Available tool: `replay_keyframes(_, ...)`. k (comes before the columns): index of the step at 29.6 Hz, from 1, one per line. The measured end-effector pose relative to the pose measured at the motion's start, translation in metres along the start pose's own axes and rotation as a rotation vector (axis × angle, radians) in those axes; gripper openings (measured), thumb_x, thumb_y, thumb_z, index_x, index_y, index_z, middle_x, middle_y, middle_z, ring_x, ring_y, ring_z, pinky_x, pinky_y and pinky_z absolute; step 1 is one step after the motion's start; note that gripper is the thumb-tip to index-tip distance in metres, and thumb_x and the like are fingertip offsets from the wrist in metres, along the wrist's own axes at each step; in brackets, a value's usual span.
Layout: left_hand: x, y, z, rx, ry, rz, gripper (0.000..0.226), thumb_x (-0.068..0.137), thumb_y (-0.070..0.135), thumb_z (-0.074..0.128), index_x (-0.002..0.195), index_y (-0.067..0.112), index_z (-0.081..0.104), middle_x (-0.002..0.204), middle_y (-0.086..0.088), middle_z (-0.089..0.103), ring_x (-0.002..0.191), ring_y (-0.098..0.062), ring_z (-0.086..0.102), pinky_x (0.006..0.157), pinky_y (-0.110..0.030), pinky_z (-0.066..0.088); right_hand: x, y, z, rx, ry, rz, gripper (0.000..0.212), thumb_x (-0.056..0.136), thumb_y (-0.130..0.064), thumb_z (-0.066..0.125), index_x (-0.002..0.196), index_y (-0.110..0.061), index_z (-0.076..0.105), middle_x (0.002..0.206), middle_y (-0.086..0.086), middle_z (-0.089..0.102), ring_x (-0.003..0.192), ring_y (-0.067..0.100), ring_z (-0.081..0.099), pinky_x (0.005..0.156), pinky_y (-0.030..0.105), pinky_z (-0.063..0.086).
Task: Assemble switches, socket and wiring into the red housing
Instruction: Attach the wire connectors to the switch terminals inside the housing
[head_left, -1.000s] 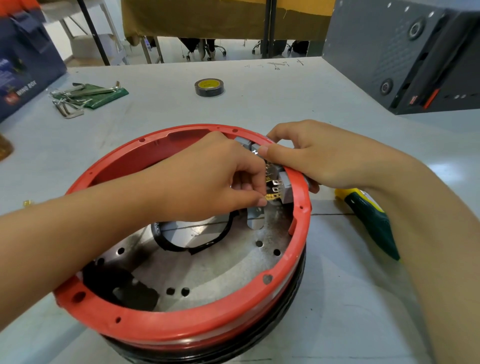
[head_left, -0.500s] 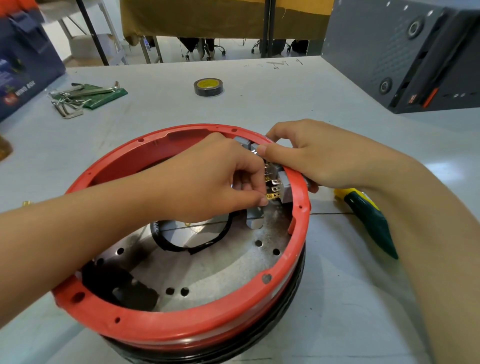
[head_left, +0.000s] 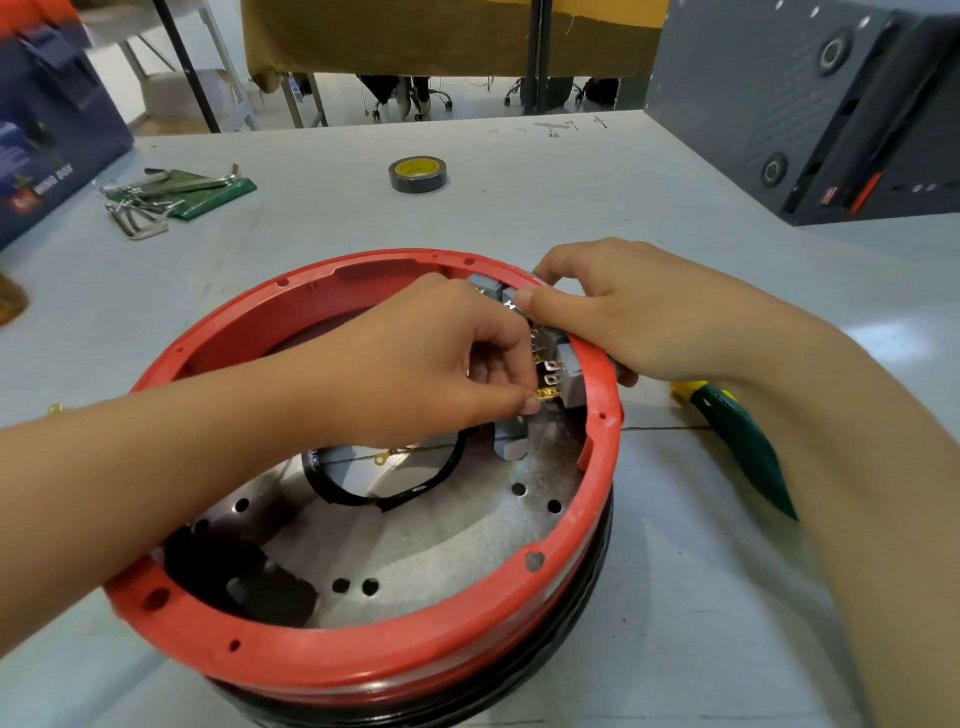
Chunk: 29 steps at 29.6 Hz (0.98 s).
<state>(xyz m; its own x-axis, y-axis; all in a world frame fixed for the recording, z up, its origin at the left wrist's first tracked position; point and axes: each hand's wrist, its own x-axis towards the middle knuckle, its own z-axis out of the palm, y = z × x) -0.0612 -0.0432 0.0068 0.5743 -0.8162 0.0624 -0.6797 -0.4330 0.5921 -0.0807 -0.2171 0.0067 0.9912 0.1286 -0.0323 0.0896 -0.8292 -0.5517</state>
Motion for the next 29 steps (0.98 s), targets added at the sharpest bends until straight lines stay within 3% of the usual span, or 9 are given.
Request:
replay_keyframes(4, 0.001, -0.003, -0.004, -0.03, -0.037, 0.0, 0.004, 0.078, 0.019, 0.07, 0.079, 0.018, 0.074, 0.07, 0.004, 0.07, 0.066, -0.008, 0.062, 0.063, -0.015, 0.046, 0.0, 0.0, -0.001, 0.033, -0.016, 0.008, 0.029, 0.093, -0.048, 0.042, 0.098, -0.022, 0.056, 0.039, -0.022, 0.053, 0.031, 0.001, 0.049, 0.035, 0.01, 0.033)
replay_keyframes(9, 0.0, -0.01, -0.011, 0.018, -0.067, 0.057, 0.011, 0.084, 0.017, 0.067, 0.087, 0.024, 0.075, 0.078, 0.01, 0.072, 0.071, -0.015, 0.063, 0.068, -0.038, 0.049, 0.0, -0.001, -0.001, 0.055, -0.025, 0.013, 0.028, 0.093, -0.047, 0.042, 0.098, -0.023, 0.055, 0.04, -0.02, 0.055, 0.031, 0.001, 0.049, 0.036, 0.01, 0.034)
replay_keyframes(11, 0.0, -0.012, -0.012, 0.051, -0.063, 0.087, 0.011, 0.085, 0.02, 0.067, 0.089, 0.026, 0.075, 0.08, 0.008, 0.072, 0.071, -0.017, 0.063, 0.067, -0.041, 0.049, 0.0, -0.001, 0.0, 0.061, -0.027, 0.018, 0.028, 0.093, -0.047, 0.042, 0.098, -0.023, 0.055, 0.041, -0.02, 0.056, 0.031, 0.002, 0.05, 0.036, 0.011, 0.035)
replay_keyframes(22, 0.001, -0.016, -0.01, 0.19, -0.014, 0.25, 0.009, 0.085, 0.019, 0.067, 0.091, 0.018, 0.074, 0.083, 0.012, 0.069, 0.071, -0.001, 0.059, 0.068, -0.006, 0.035, -0.001, -0.002, -0.001, 0.054, -0.034, 0.021, 0.028, 0.093, -0.047, 0.041, 0.1, -0.024, 0.055, 0.038, -0.017, 0.055, 0.031, 0.002, 0.049, 0.036, 0.011, 0.034)
replay_keyframes(26, 0.001, -0.015, -0.009, 0.231, -0.006, 0.287, 0.012, 0.085, 0.02, 0.064, 0.089, 0.016, 0.074, 0.082, 0.011, 0.067, 0.067, 0.004, 0.052, 0.067, -0.002, 0.032, -0.001, -0.001, -0.001, 0.073, -0.029, 0.022, 0.029, 0.093, -0.046, 0.042, 0.099, -0.022, 0.056, 0.038, -0.014, 0.056, 0.03, 0.003, 0.048, 0.036, 0.011, 0.034)
replay_keyframes(29, 0.0, -0.014, -0.009, 0.281, -0.012, 0.323, 0.015, 0.086, 0.021, 0.06, 0.089, 0.014, 0.073, 0.084, 0.005, 0.068, 0.072, -0.004, 0.057, 0.068, -0.011, 0.04, -0.001, -0.001, -0.001, 0.078, -0.027, 0.023, 0.029, 0.092, -0.046, 0.042, 0.098, -0.022, 0.057, 0.038, -0.013, 0.056, 0.03, 0.003, 0.047, 0.036, 0.011, 0.034)
